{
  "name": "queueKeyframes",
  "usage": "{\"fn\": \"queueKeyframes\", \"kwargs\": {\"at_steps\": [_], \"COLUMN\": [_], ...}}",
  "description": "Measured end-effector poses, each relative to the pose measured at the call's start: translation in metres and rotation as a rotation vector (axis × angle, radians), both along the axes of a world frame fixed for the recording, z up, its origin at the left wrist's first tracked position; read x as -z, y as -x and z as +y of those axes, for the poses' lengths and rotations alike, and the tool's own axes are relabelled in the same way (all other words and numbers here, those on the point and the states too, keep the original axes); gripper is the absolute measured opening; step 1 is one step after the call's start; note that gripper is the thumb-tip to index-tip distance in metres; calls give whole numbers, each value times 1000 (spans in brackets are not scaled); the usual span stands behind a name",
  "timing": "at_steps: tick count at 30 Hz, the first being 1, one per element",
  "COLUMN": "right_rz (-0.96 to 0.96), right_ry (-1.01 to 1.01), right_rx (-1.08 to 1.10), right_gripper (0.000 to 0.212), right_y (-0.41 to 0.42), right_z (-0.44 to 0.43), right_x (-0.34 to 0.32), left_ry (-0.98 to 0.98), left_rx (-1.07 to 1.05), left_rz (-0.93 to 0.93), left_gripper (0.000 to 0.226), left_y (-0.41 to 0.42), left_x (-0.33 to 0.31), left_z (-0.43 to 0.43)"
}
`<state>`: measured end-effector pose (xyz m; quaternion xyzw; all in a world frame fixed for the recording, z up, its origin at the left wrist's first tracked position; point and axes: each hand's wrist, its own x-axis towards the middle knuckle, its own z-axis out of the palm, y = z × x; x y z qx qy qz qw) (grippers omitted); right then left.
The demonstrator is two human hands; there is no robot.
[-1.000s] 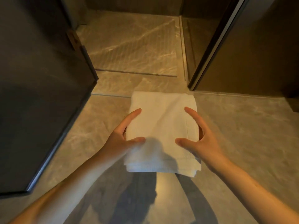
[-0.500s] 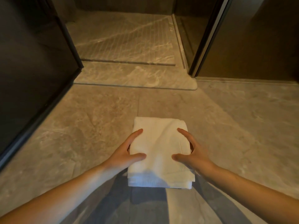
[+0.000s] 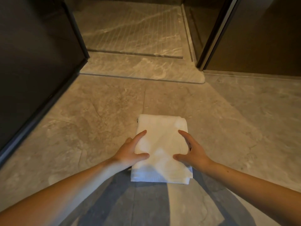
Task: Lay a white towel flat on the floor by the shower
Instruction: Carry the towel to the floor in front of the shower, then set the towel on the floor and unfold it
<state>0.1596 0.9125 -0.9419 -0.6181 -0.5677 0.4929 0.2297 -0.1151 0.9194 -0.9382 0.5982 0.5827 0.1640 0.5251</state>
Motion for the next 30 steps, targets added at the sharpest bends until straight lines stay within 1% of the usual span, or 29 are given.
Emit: {"fn": "queueKeyframes", "kwargs": {"at_steps": [2,3,4,6,8,11,15,20,24,30], "right_rz": [-271,-404,-508,-631,-682,-779,-824,-819,-812,-828], "right_ry": [-22,-87,-189,-416,-543,-502,-415,-423,-424,-423], "right_rx": [-39,-34,-31,-86,-180,-296,-365,-370,-373,-369], "right_gripper": [84,78,73,68,67,64,66,64,65,65], "right_y": [1,3,7,19,33,47,50,49,49,50], "right_z": [0,1,2,8,17,25,24,20,22,22], "right_x": [0,-3,-8,-20,-24,-15,10,23,22,25], "left_ry": [-180,-317,-463,-710,-830,-802,-766,-797,-801,-761], "left_rx": [69,116,172,279,338,378,429,380,369,414], "left_rz": [337,473,570,669,712,723,750,666,665,705], "left_gripper": [86,87,86,80,75,71,71,64,65,66], "left_y": [-1,-3,-5,-14,-28,-45,-44,-42,-42,-41], "left_x": [2,0,-2,-5,-4,4,27,39,39,37], "left_z": [-1,0,4,13,23,32,34,29,30,32]}}
